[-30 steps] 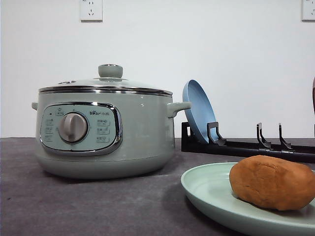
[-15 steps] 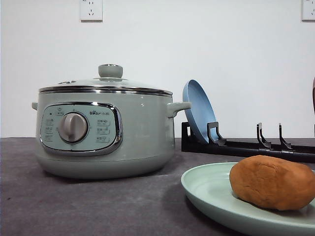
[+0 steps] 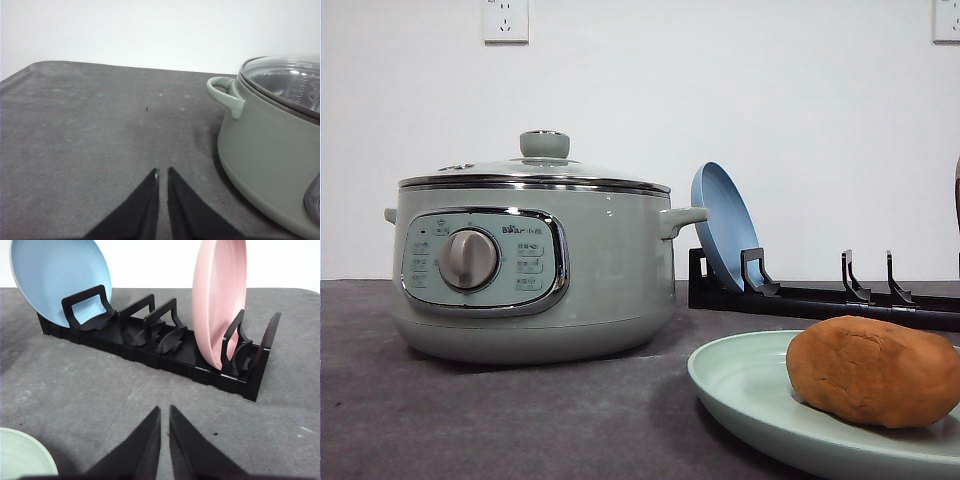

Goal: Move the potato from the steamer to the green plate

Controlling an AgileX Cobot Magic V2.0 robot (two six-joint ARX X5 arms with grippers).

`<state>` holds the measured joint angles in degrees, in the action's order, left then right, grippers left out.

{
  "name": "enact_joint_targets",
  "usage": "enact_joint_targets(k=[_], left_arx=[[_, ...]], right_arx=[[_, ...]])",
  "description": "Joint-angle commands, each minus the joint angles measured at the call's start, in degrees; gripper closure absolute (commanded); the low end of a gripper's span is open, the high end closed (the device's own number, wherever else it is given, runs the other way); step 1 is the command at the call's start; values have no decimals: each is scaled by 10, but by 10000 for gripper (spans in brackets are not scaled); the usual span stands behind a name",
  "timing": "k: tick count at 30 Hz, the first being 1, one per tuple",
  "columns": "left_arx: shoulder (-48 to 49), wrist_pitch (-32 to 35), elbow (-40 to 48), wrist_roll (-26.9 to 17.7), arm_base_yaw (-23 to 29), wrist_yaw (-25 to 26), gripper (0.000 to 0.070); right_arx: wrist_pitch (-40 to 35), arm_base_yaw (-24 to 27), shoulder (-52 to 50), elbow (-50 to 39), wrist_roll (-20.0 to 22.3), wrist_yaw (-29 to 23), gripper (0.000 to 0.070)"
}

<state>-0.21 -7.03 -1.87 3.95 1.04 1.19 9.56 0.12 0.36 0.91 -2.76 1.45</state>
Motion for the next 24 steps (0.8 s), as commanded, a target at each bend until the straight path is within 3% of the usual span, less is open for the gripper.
enact_joint_targets(k=[1,24], left_arx=[[0,7,12,-4,0,-4,675],[0,7,12,-4,0,-4,675]], right_arx=[[-7,1,-2,-3,4,0,680],[-7,1,-2,-3,4,0,680]])
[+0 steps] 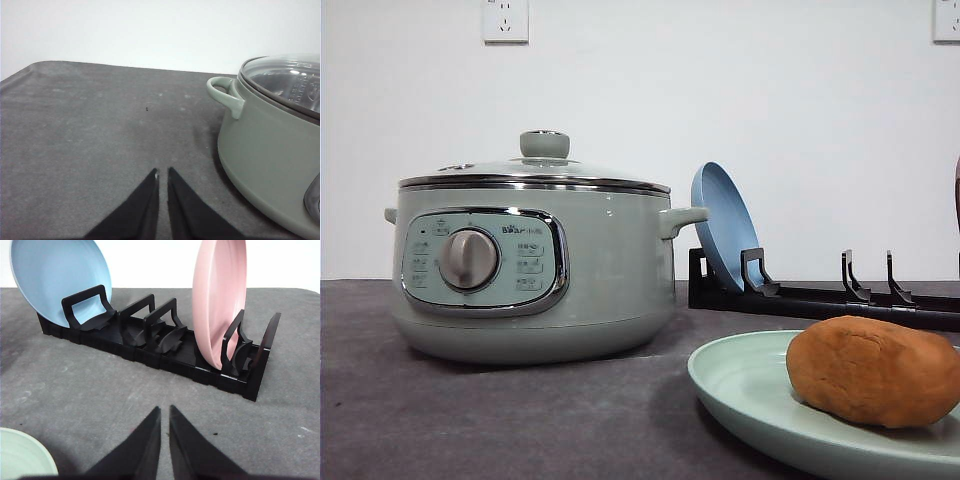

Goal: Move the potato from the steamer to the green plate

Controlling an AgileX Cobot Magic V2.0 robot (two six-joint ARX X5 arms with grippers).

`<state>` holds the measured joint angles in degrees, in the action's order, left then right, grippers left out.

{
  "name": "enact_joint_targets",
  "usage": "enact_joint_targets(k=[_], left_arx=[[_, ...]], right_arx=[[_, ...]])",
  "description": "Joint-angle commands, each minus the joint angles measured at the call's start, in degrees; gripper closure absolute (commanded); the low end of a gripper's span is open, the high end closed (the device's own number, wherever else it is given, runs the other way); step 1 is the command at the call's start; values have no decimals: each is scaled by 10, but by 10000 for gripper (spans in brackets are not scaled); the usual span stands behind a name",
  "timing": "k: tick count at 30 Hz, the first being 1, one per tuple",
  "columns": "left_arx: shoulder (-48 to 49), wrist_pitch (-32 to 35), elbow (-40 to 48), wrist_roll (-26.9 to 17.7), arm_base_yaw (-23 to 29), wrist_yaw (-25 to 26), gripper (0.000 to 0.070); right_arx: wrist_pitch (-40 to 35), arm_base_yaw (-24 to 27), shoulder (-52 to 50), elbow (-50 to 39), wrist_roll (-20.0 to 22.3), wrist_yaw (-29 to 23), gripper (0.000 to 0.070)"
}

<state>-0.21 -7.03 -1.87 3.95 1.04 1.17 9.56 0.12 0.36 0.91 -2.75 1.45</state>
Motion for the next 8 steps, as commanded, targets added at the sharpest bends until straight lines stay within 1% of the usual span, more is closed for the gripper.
enact_joint_targets(k=[1,8], left_arx=[[0,7,12,-4,0,-3,675],[0,7,12,-4,0,-3,675]], right_arx=[[-7,1,-2,-2,4,0,680],[-7,1,-2,-2,4,0,680]])
